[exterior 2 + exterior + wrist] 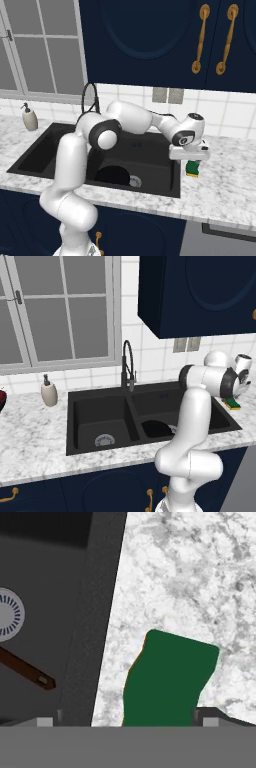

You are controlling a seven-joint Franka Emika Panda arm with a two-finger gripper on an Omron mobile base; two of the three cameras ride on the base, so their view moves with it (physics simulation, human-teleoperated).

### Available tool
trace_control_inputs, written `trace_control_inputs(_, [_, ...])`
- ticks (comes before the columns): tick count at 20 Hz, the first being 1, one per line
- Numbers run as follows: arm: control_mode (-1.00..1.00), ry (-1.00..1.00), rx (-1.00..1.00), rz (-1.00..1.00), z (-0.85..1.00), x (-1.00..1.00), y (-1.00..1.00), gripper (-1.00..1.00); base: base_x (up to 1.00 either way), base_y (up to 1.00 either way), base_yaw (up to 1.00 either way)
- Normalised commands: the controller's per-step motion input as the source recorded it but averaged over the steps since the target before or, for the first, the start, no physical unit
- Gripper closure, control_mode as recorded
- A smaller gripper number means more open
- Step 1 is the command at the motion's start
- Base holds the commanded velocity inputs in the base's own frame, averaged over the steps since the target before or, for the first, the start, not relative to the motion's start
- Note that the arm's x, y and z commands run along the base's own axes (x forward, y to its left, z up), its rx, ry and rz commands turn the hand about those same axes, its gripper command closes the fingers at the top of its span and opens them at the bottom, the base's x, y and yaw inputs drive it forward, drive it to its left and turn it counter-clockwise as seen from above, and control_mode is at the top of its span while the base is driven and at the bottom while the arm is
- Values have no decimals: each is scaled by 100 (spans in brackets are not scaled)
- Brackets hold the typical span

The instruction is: Pick the pan and sponge and place them into the sink. Then turn on the water.

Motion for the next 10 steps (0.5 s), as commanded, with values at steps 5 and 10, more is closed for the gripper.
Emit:
trace_control_inputs(5, [-100,-1,0,0,-22,0,-30,-100,0,0,0])
trace_control_inputs(10, [-100,0,0,0,-36,0,-11,-100,0,0,0])
